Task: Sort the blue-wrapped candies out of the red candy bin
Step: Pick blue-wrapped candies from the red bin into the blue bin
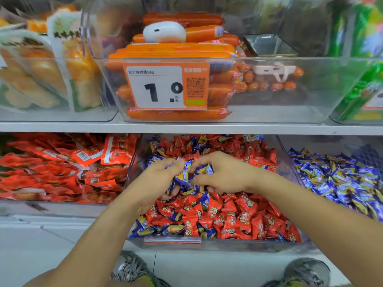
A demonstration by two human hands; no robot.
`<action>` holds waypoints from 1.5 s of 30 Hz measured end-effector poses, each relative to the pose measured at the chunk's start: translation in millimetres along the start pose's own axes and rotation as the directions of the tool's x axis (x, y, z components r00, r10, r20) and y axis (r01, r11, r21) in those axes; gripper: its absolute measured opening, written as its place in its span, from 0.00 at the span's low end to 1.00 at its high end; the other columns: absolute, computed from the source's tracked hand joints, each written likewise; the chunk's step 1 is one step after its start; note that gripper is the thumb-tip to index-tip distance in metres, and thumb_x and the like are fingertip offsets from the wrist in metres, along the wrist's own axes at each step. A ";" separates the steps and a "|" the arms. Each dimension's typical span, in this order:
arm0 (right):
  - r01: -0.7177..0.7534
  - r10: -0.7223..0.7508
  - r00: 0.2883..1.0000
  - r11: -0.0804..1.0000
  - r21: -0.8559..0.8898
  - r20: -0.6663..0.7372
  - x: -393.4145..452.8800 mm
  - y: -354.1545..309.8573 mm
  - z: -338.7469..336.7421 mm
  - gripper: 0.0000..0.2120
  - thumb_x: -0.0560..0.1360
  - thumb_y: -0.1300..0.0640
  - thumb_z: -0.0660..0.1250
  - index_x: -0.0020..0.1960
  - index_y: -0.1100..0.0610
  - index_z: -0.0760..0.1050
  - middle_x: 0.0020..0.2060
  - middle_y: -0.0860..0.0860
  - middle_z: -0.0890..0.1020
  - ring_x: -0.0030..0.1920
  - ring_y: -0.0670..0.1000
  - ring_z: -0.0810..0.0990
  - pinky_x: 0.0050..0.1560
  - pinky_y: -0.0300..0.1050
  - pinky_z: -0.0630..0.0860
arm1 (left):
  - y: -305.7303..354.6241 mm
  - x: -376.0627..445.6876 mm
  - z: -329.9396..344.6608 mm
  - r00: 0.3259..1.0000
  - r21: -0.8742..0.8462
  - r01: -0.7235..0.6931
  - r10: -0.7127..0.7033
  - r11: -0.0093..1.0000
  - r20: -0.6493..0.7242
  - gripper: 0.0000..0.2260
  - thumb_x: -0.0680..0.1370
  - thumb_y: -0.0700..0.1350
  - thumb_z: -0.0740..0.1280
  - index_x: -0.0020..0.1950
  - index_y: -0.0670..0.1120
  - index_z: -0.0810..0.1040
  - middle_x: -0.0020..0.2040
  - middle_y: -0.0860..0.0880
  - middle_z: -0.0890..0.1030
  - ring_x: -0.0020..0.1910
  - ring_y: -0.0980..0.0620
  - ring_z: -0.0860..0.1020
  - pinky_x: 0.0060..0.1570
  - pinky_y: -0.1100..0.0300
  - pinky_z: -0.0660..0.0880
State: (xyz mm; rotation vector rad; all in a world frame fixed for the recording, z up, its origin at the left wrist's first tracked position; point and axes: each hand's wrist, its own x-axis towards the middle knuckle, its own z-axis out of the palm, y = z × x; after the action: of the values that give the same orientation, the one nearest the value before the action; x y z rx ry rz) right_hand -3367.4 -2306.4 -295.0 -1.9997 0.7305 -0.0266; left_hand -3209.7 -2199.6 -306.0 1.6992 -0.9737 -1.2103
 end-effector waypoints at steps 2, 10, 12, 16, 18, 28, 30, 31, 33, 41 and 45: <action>-0.023 0.024 1.000 0.998 0.056 -0.008 0.0 1.7 -1.7 0.05 0.79 0.60 0.65 0.53 0.55 0.79 0.30 0.54 0.80 0.28 0.51 0.78 0.27 0.42 0.74 | 2.0 -2.5 3.1 0.999 -0.011 0.005 -0.006 1.000 -0.045 0.15 0.82 0.57 0.60 0.56 0.48 0.79 0.27 0.46 0.73 0.26 0.50 0.66 0.28 0.59 0.64; 0.132 -0.133 0.990 0.804 -0.580 0.041 20.0 -6.9 -15.3 0.15 0.76 0.41 0.68 0.58 0.48 0.79 0.48 0.46 0.82 0.48 0.49 0.79 0.51 0.47 0.77 | -6.9 -18.8 -3.6 0.984 0.145 0.046 -0.020 0.988 -0.178 0.15 0.80 0.50 0.67 0.60 0.41 0.76 0.34 0.46 0.83 0.24 0.54 0.72 0.29 0.62 0.71; 0.119 -0.056 0.992 0.669 -0.734 0.110 26.5 -13.5 -7.4 0.20 0.73 0.41 0.71 0.61 0.48 0.79 0.47 0.47 0.81 0.49 0.51 0.78 0.48 0.47 0.77 | -10.9 -20.7 -1.3 0.982 0.154 0.038 -0.009 0.987 -0.187 0.17 0.80 0.50 0.67 0.64 0.42 0.73 0.34 0.49 0.81 0.24 0.57 0.74 0.26 0.65 0.69; 0.131 -0.139 0.989 0.683 -0.718 0.048 28.5 -15.2 -3.7 0.10 0.72 0.45 0.74 0.48 0.50 0.83 0.33 0.44 0.78 0.37 0.48 0.75 0.36 0.44 0.72 | -14.2 -22.3 -3.6 0.981 0.174 -0.011 0.044 0.985 -0.190 0.16 0.80 0.54 0.65 0.64 0.46 0.74 0.37 0.46 0.82 0.28 0.53 0.72 0.27 0.61 0.67; 0.111 -0.176 0.983 0.779 -0.617 -0.044 19.6 -11.8 -8.9 0.08 0.75 0.47 0.71 0.45 0.51 0.80 0.32 0.44 0.76 0.35 0.48 0.74 0.34 0.45 0.69 | -9.6 -24.0 -3.5 0.977 0.169 -0.029 0.064 0.985 -0.203 0.12 0.81 0.56 0.63 0.53 0.48 0.78 0.35 0.44 0.79 0.30 0.51 0.70 0.30 0.59 0.66; 0.135 -0.075 0.973 0.953 0.271 -0.218 -86.6 16.4 -33.3 0.08 0.79 0.52 0.67 0.58 0.47 0.74 0.33 0.58 0.78 0.30 0.55 0.75 0.28 0.45 0.70 | 51.9 -20.0 99.8 0.996 0.062 -0.032 0.037 0.998 -0.084 0.15 0.82 0.60 0.56 0.53 0.54 0.79 0.36 0.45 0.76 0.22 0.53 0.68 0.25 0.67 0.60; 0.153 -0.094 0.953 0.969 0.194 -0.288 -114.7 30.6 -51.9 0.07 0.79 0.48 0.67 0.56 0.44 0.76 0.33 0.60 0.79 0.28 0.55 0.76 0.27 0.44 0.71 | 67.3 -15.4 130.1 0.999 0.097 -0.045 0.047 0.994 -0.018 0.18 0.82 0.60 0.55 0.49 0.52 0.80 0.35 0.46 0.78 0.21 0.53 0.69 0.25 0.68 0.61; 0.150 -0.086 0.941 0.973 0.177 -0.326 -129.3 39.9 -62.5 0.06 0.78 0.48 0.67 0.55 0.46 0.77 0.31 0.58 0.79 0.25 0.54 0.75 0.25 0.42 0.70 | 74.9 -13.3 144.9 0.998 0.129 -0.060 0.056 0.990 0.034 0.18 0.82 0.60 0.55 0.47 0.52 0.80 0.35 0.46 0.79 0.21 0.53 0.69 0.25 0.69 0.62; 0.150 -0.051 0.908 0.967 0.208 -0.415 -160.3 59.4 -82.5 0.06 0.78 0.51 0.69 0.52 0.52 0.79 0.28 0.56 0.78 0.22 0.53 0.72 0.24 0.42 0.67 | 89.2 -9.1 174.9 0.986 0.213 -0.131 0.104 0.968 0.130 0.18 0.82 0.61 0.55 0.48 0.53 0.80 0.33 0.45 0.79 0.21 0.53 0.70 0.24 0.68 0.64; 0.046 0.045 0.737 0.992 0.116 -0.674 -240.0 158.0 -142.4 0.08 0.73 0.66 0.74 0.48 0.55 0.82 0.32 0.41 0.83 0.30 0.40 0.77 0.37 0.34 0.73 | 113.0 41.0 285.4 0.856 0.552 -0.517 0.412 0.655 0.312 0.15 0.76 0.54 0.70 0.61 0.51 0.79 0.54 0.51 0.81 0.53 0.54 0.77 0.53 0.61 0.72; 0.030 0.036 0.775 0.995 0.094 -0.631 -252.8 183.1 -162.3 0.13 0.72 0.62 0.75 0.54 0.48 0.83 0.52 0.43 0.85 0.55 0.44 0.81 0.63 0.46 0.74 | 105.6 51.3 287.3 0.771 0.568 -0.636 0.397 0.522 0.499 0.28 0.74 0.60 0.70 0.71 0.52 0.71 0.64 0.49 0.74 0.65 0.52 0.72 0.66 0.57 0.68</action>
State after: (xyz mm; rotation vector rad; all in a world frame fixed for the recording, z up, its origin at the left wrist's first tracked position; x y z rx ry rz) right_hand -3713.1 -2371.4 -287.1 -1.8875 1.1293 -0.7595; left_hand -3487.4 -2336.7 -285.3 1.5440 -2.2184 -0.6955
